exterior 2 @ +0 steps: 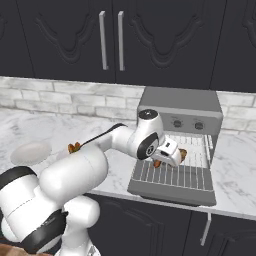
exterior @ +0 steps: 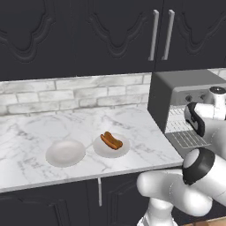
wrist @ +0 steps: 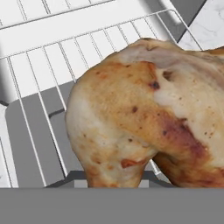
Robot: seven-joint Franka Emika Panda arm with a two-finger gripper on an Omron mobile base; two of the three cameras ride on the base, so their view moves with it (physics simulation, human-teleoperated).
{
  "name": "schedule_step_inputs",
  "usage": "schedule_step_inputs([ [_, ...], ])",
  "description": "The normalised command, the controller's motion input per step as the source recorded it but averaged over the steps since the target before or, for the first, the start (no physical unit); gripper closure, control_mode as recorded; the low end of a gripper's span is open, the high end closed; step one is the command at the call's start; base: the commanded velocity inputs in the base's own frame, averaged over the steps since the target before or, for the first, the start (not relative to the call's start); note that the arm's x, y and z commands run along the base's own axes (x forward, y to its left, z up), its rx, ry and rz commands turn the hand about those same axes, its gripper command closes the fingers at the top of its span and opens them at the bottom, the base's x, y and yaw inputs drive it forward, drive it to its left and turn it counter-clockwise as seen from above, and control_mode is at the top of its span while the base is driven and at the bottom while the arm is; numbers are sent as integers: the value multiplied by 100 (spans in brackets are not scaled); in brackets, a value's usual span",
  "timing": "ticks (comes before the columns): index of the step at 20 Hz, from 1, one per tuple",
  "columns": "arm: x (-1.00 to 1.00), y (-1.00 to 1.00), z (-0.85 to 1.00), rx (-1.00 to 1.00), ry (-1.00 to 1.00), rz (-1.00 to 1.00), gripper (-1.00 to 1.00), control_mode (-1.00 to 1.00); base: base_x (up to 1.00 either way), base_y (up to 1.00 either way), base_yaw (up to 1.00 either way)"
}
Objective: Open the toaster oven door. Place the hotdog bun on the top rack in the toaster oven and place the chicken drumstick on the bottom rack.
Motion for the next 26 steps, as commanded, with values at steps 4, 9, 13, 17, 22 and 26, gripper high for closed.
schedule_step_inputs([
  [4, 26, -7, -3, 0, -1, 6, 100, -100, 0, 0, 0],
  [9, 32, -1, -13, 0, 0, 7, 100, -100, 0, 0, 0],
  [13, 20, -4, -25, 0, 0, 7, 100, -100, 0, 0, 0],
  [17, 1, -22, -29, 0, 1, 2, 100, -100, 0, 0, 0],
  [22, 5, -18, -24, 0, 0, 1, 100, -100, 0, 0, 0],
  [26, 12, -11, -21, 0, 0, 2, 100, -100, 0, 0, 0],
])
